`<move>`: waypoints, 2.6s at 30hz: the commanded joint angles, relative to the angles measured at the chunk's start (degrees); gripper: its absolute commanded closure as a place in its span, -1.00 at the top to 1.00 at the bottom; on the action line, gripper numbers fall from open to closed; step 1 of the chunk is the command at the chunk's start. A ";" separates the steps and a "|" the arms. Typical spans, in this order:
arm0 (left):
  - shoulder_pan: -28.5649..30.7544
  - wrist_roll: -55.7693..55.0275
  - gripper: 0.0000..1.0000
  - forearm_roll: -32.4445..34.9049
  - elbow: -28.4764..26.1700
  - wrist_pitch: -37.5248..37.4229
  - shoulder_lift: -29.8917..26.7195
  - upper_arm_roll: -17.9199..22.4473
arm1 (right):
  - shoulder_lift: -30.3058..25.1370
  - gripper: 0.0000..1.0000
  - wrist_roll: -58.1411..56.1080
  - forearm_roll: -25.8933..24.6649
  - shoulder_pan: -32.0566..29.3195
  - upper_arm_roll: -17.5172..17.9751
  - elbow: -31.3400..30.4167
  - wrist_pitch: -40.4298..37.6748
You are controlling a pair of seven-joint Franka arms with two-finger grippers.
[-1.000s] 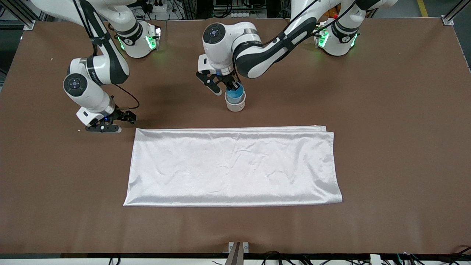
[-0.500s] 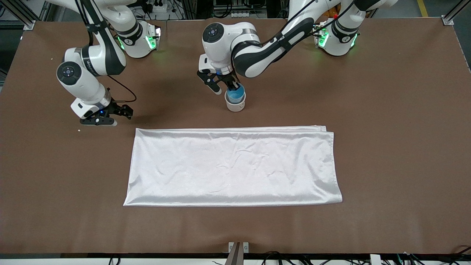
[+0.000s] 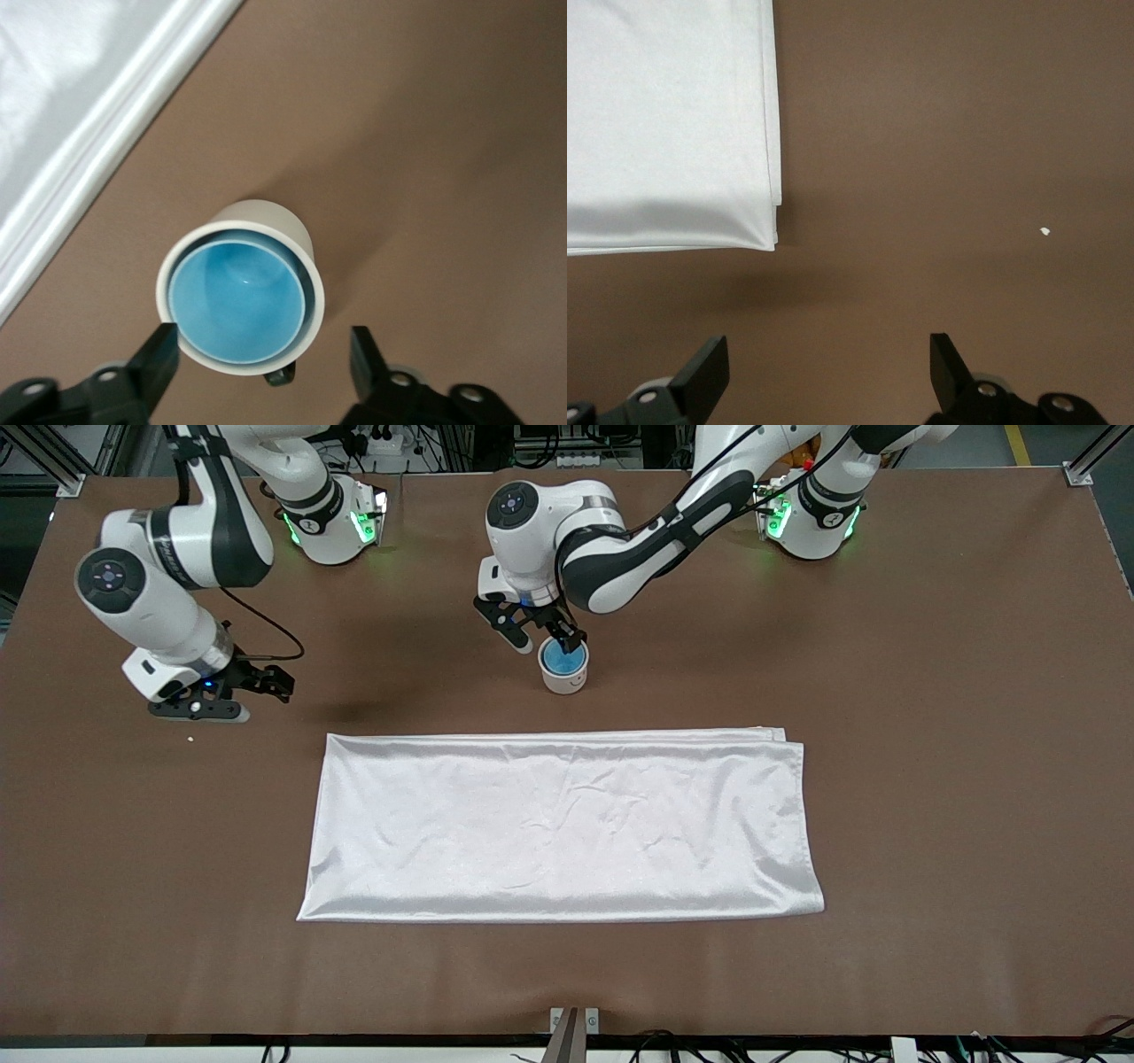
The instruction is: Place blue cup into white mug on table
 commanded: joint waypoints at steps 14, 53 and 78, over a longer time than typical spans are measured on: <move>3.21 -0.74 1.00 -9.89 0.00 -15.42 -18.07 1.63 | 10.84 1.00 -5.97 8.91 -3.35 -0.03 32.37 -24.70; 4.35 15.43 1.00 -26.86 -1.49 -26.41 -40.67 40.91 | -0.40 1.00 -8.24 8.92 -2.03 -0.03 22.53 -23.38; 13.75 19.56 1.00 -25.45 3.60 -23.34 -35.75 43.48 | -0.40 1.00 -11.15 8.65 -4.05 0.06 29.30 -25.93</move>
